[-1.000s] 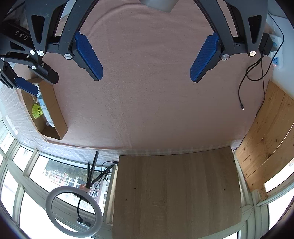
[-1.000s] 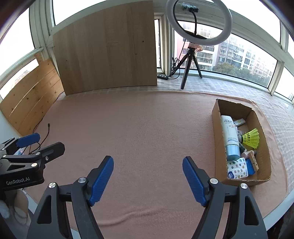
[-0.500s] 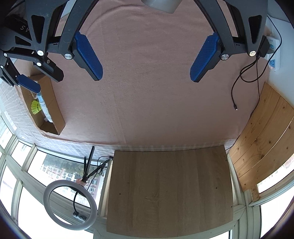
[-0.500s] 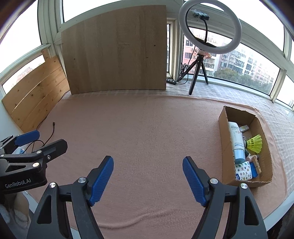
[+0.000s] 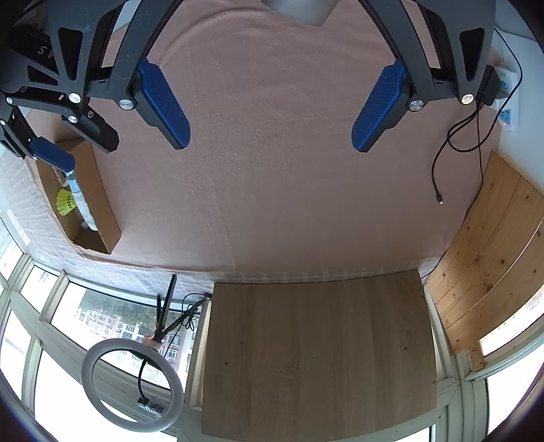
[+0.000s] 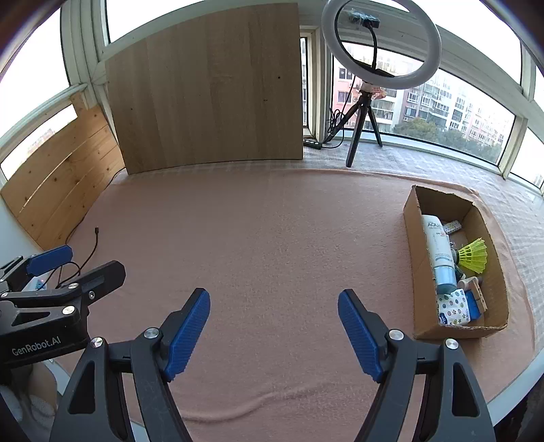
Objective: Organize objects
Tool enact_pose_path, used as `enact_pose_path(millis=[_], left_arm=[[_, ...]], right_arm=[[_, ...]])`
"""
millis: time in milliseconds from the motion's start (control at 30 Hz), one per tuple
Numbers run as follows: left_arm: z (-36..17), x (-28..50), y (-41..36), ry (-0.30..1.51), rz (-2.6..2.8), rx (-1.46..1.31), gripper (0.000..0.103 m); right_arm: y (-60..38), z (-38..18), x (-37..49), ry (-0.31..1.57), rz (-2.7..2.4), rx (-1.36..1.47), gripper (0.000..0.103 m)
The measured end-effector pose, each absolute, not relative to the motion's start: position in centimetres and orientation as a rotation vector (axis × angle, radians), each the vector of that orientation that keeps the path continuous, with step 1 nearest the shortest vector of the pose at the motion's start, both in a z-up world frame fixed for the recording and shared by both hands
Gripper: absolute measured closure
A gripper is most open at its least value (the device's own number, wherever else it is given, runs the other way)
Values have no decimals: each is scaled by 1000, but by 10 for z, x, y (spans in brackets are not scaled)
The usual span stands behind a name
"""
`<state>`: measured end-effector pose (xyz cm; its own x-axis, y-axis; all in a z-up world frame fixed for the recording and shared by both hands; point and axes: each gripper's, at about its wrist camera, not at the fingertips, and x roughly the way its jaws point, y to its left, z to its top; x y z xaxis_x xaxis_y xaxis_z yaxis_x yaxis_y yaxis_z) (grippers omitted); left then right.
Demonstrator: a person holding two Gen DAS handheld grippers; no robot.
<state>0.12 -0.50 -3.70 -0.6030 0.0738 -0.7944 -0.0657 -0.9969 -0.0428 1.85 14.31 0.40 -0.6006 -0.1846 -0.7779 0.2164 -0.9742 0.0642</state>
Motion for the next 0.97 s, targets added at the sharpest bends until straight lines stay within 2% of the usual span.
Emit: enact_pose_path(millis=[700, 967], left_arm=[[-46, -3, -19, -21, 2719, -1384, 5], [-66, -15, -28, -36, 2708, -1419, 4]], right_arm=[[133, -3, 18, 47, -2629, 1289, 28], [126, -14, 14, 43, -2617, 1316, 28]])
